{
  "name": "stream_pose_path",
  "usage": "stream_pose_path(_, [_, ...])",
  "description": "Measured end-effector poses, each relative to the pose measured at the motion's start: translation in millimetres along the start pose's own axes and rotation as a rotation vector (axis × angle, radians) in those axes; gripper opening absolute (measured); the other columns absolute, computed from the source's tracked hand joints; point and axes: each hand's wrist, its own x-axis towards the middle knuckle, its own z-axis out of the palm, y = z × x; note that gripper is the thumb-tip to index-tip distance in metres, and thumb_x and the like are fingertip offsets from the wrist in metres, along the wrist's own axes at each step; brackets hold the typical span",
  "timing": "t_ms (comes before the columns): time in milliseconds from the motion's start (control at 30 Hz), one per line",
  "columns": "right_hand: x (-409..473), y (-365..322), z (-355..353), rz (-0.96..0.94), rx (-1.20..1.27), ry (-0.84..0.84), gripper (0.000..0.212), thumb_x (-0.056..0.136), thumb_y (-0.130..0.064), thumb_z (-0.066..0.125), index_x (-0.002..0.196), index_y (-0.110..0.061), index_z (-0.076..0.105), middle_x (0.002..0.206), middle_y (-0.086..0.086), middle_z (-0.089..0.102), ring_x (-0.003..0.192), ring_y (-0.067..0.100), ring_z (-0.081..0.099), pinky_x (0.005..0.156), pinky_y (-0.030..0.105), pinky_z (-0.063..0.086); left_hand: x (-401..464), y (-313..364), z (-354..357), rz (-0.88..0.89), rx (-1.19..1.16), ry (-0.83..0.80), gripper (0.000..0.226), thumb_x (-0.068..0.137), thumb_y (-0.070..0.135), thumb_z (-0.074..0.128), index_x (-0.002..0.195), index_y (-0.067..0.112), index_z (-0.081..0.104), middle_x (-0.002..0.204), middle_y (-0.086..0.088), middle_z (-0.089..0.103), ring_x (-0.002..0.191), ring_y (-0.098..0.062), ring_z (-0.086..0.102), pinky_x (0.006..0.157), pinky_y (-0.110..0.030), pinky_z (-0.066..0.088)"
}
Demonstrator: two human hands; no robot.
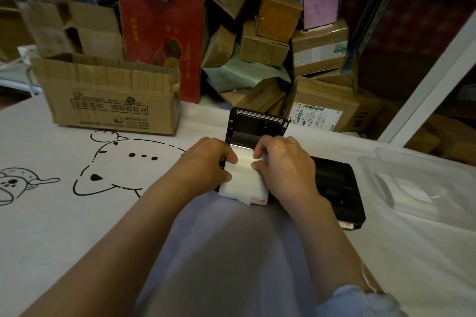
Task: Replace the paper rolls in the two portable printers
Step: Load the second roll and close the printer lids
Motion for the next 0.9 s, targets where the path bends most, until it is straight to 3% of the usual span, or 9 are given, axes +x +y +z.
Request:
stream_pose_path(133, [0.4,0.4,2.5,0.004,0.007,-0.008,0.022,0.088,-0.027,0.064,0.109,-0.026,0.060,0.113,-0.002,0.058,0.108,0.017,0.049,0.084,0.033,0.045,-0.3,-2.7,0.6,0.031,0.042,0.081,0.022,0.084,0.015,0.068,0.102,0.028,0.067,0.122,-0.003,0.053,0.103,-0.023,0.059,0.093,-0.032,0.050])
stream_pose_path(334, [1.4,1.0,3.5,0.010,-0.011,-0.003,0.021,0.088,-0.029,0.064,0.109,-0.025,0.060,0.110,-0.001,0.059,0.105,0.017,0.051,0.081,0.032,0.047,0.3,-4.5,2.6,0.036,0.031,0.076,0.024,0.081,0.028,0.071,0.105,0.028,0.066,0.123,-0.001,0.053,0.105,-0.019,0.057,0.086,-0.026,0.045])
stream_pose_path(467, [0.4,-2.8,7.3,0.019,-0.030,0.033,0.020,0.088,-0.027,0.063,0.108,-0.023,0.062,0.110,0.000,0.058,0.104,0.018,0.051,0.082,0.033,0.047,-5.4,-4.5,-1.4,0.054,0.078,-0.130,0.066,0.068,0.046,0.077,0.125,0.033,0.047,0.124,0.003,0.043,0.107,-0.018,0.051,0.090,-0.029,0.046])
stream_pose_path(534, [0.2,-2.7,8.6,0.010,-0.035,0.044,0.017,0.088,-0.025,0.063,0.105,-0.022,0.064,0.109,0.000,0.059,0.104,0.018,0.050,0.082,0.033,0.047,-8.9,-1.8,0.2,0.068,0.152,-0.169,0.077,0.067,0.045,0.079,0.131,0.034,0.038,0.126,0.001,0.039,0.110,-0.020,0.048,0.092,-0.031,0.044])
stream_pose_path(667, [1.3,-1.9,4.8,0.000,-0.035,0.016,0.016,0.088,-0.020,0.064,0.103,-0.023,0.067,0.109,0.000,0.061,0.104,0.018,0.051,0.086,0.036,0.048,-6.7,-3.8,2.5,0.073,0.096,-0.082,0.064,0.072,0.038,0.077,0.127,0.031,0.045,0.127,-0.002,0.047,0.107,-0.019,0.050,0.089,-0.028,0.045])
stream_pose_path(801, [4.6,4.4,-5.0,0.033,0.001,-0.101,0.015,0.089,-0.018,0.063,0.102,-0.025,0.068,0.106,0.000,0.063,0.100,0.018,0.056,0.083,0.035,0.051,-5.2,-4.8,-1.5,0.076,0.072,-0.110,0.053,0.077,0.037,0.073,0.125,0.027,0.053,0.124,0.002,0.054,0.104,-0.013,0.053,0.085,-0.023,0.043])
stream_pose_path(901, [3.4,8.0,-7.0,0.030,0.038,-0.113,0.013,0.089,-0.021,0.063,0.101,-0.026,0.064,0.104,-0.002,0.064,0.097,0.017,0.058,0.082,0.034,0.051,-2.3,-2.0,-6.0,0.079,0.049,-0.066,0.034,0.084,0.044,0.063,0.113,0.027,0.066,0.115,0.003,0.062,0.100,-0.014,0.058,0.087,-0.029,0.049])
